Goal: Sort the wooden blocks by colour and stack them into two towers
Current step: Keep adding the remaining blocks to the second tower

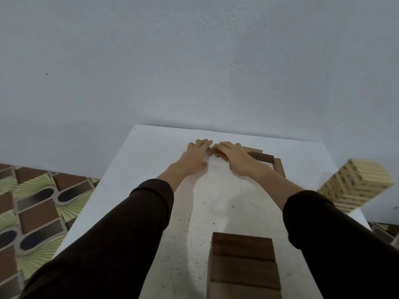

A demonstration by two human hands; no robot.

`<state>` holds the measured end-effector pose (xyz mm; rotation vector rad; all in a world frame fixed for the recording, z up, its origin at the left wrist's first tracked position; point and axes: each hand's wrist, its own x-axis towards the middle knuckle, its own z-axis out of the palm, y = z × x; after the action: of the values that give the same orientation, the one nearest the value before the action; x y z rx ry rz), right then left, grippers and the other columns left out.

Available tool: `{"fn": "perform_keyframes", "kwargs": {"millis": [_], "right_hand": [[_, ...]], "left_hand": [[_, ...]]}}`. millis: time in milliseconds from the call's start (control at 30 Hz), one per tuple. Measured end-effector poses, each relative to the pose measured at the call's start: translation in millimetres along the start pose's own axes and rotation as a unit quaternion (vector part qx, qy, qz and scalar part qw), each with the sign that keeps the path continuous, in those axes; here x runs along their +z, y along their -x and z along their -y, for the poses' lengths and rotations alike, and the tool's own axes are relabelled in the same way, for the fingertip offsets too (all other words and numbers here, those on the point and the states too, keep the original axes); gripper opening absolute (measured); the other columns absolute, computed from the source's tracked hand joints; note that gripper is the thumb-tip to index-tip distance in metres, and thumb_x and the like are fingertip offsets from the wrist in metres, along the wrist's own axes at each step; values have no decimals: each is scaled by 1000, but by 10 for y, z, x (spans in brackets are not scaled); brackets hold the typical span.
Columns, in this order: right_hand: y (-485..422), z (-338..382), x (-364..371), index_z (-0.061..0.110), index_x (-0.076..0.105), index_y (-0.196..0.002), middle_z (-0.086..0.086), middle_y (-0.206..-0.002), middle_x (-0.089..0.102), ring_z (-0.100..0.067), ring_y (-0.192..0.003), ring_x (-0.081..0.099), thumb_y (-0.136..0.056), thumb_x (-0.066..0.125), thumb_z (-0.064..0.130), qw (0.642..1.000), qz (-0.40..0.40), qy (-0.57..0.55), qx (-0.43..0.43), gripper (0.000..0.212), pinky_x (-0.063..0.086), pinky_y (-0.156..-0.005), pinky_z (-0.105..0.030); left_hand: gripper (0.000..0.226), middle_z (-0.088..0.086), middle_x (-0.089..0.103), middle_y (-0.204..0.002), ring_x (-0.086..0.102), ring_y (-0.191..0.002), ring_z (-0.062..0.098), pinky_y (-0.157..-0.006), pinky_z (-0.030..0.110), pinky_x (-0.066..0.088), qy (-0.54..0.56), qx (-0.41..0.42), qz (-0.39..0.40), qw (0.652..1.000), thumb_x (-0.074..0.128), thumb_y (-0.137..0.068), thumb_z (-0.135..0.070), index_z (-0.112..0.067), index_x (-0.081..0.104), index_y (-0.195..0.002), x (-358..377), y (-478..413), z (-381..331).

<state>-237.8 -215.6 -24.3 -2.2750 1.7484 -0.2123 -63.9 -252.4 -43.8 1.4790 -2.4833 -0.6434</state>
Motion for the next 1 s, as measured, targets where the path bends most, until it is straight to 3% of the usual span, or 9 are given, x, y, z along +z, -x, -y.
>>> {"fn": "perform_keyframes", "kwargs": {"millis": [100, 233, 367, 533, 667, 733, 867, 933, 1000], "right_hand": [[-50, -25, -6, 13, 54, -120, -7, -121, 39, -26, -95, 37, -90, 35, -6, 1000, -14, 12, 11, 40, 41, -86, -41], [-97, -91, 24, 10, 58, -117, -6, -123, 39, -28, -100, 43, -100, 41, 23, 999, -18, 11, 30, 28, 38, -91, -37], [-32, -70, 105, 6, 60, -110, -4, -117, 45, -29, -98, 44, -92, 52, 10, 998, -48, -30, 8, 20, 40, -89, -39], [100, 90, 210, 2, 59, -88, -8, -99, 49, -26, -81, 48, -88, 47, -1, 993, -60, -58, -85, 13, 32, -76, -25], [130, 74, 248, 1, 55, -108, -12, -118, 44, -29, -93, 51, -87, 45, -6, 993, -76, -61, -70, 24, 44, -83, -36], [131, 29, 232, -2, 55, -109, -13, -122, 42, -28, -99, 51, -88, 45, -8, 993, -83, -63, -47, 24, 45, -87, -38], [143, -39, 211, 4, 58, -114, -12, -117, 45, -28, -102, 47, -96, 46, 3, 996, -83, 15, 0, 22, 47, -82, -36], [154, -40, 192, 6, 58, -116, -12, -113, 45, -28, -99, 45, -98, 45, 9, 996, -83, 26, 13, 23, 45, -82, -35], [158, -30, 175, 4, 58, -114, -13, -113, 45, -25, -94, 47, -97, 47, 12, 997, -72, -14, 20, 22, 42, -83, -31]], "left_hand": [[42, 9, 42, -135, 31, -131, 26, -103, 31, 26, 6, 34, -30, 999, 50, -84, 1, -4, 50, -126, 26, -48, -31], [17, 5, 48, -106, 53, -97, 22, -86, 27, 46, 152, 21, -143, 978, 56, -79, 8, -5, 58, -90, 156, 29, -18], [19, 0, 55, -97, 56, -80, 13, -74, 19, 49, 215, 10, -189, 958, 66, -77, 5, -11, 57, -83, 260, 137, -43], [20, 0, 64, -89, 57, -74, 15, -67, 23, 48, 291, 12, -255, 922, 66, -80, 1, -18, 58, -80, 381, 323, -57], [17, -7, 63, -91, 53, -87, 15, -74, 17, 38, 260, -25, -273, 926, 68, -79, -4, -19, 60, -81, 349, 372, -132], [26, -5, 59, -107, 48, -103, 18, -84, 22, 34, 172, -34, -275, 945, 72, -74, -14, -15, 64, -99, 312, 319, -181], [66, -5, 18, -155, 9, -141, 18, -112, 40, 16, 51, -23, -100, 993, 64, -81, -50, -30, 41, -139, 341, 189, -142], [67, 7, 24, -154, 10, -144, 30, -117, 44, 11, 2, 11, -68, 998, 54, -80, -60, -25, 47, -137, 409, 142, -103], [57, 13, 39, -143, 21, -138, 34, -115, 38, 15, 40, 31, -83, 995, 63, -82, -49, -15, 57, -127, 433, 144, -119]]}}
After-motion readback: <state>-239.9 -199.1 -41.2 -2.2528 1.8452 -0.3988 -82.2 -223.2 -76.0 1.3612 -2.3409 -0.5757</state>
